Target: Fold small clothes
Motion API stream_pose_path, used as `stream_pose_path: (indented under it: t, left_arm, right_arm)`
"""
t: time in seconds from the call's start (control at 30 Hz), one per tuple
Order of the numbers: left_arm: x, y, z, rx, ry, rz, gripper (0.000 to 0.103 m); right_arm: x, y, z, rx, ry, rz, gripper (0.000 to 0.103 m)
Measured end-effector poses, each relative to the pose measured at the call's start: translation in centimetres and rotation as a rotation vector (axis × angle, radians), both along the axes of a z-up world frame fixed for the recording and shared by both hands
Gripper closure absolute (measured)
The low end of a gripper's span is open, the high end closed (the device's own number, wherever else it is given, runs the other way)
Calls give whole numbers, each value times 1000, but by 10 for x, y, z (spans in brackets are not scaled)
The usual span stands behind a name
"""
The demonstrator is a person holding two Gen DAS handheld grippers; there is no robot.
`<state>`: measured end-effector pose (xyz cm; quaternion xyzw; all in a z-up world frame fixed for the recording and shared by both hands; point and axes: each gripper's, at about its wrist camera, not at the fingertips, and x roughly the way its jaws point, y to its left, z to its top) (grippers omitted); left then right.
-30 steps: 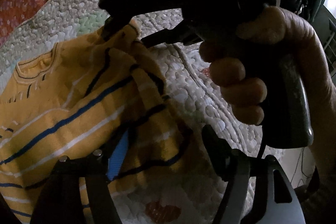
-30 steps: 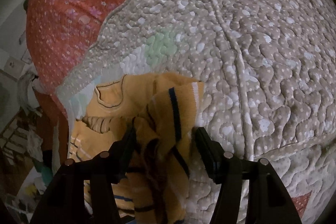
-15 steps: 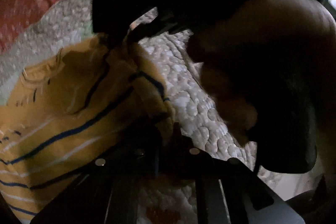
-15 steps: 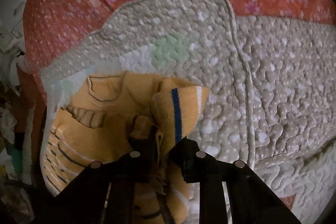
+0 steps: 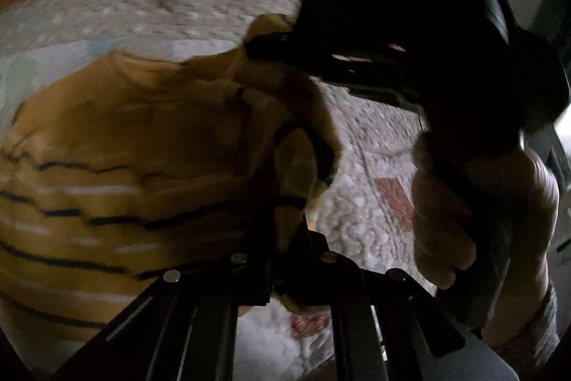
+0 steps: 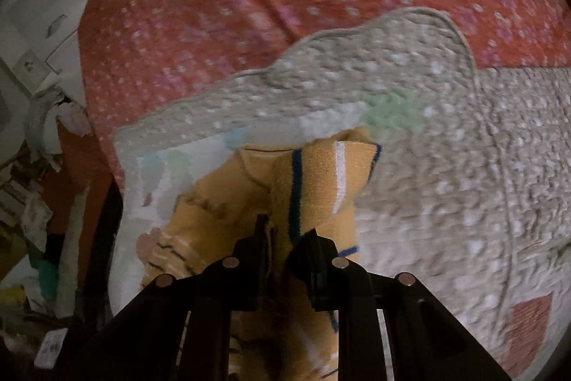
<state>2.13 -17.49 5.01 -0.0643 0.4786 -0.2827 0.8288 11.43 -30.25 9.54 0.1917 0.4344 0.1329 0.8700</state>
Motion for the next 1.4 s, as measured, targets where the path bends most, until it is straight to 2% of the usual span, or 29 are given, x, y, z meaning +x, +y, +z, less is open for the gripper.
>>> stream_pose_path:
  t: [0.17, 0.5, 0.6, 0.67, 0.73, 0.8, 0.87, 0.97, 1.03, 1.13, 1.27, 1.33, 1.4]
  left_arm:
    - [6, 62, 6, -47, 20, 73, 94]
    - [-1, 182, 22, -162, 10, 199, 94]
    - [1, 220, 19, -206, 26, 260, 94]
    - [8, 234, 9, -234, 54, 278, 94]
    - [13, 238, -6, -228, 81, 284, 94]
    - [10, 236, -18, -224, 119, 275, 94]
    - [1, 227, -19, -222, 128, 247, 94]
    - [-8, 209, -10, -197, 73, 196, 94]
    - [-18, 195, -2, -156, 14, 164, 94]
    - [-36, 171, 9, -92, -82, 100, 94]
    - [-54, 144, 19, -8, -198, 40, 94]
    - [-59, 133, 21, 31, -245, 25, 94]
    - [-60, 129, 21, 43, -257, 21, 94]
  right_arm:
    - [2, 55, 12, 1, -26, 14, 85]
    - [38, 178, 26, -89, 35, 109, 85]
    - [50, 213, 13, -154, 74, 129, 85]
    - [57, 233, -3, -256, 118, 127, 84]
    - [59, 244, -18, -377, 168, 126, 80]
    - [54, 252, -24, -457, 191, 142, 71]
    - [47, 259, -21, -526, 191, 166, 50]
    - [34, 274, -14, -607, 190, 246, 28]
    - [25, 285, -18, -666, 216, 340, 23]
    - [13, 293, -30, -783, 273, 454, 22]
    - [14, 293, -48, -851, 376, 516, 19]
    - [16, 297, -55, -912, 402, 544, 19]
    - [12, 304, -62, -1001, 418, 584, 19]
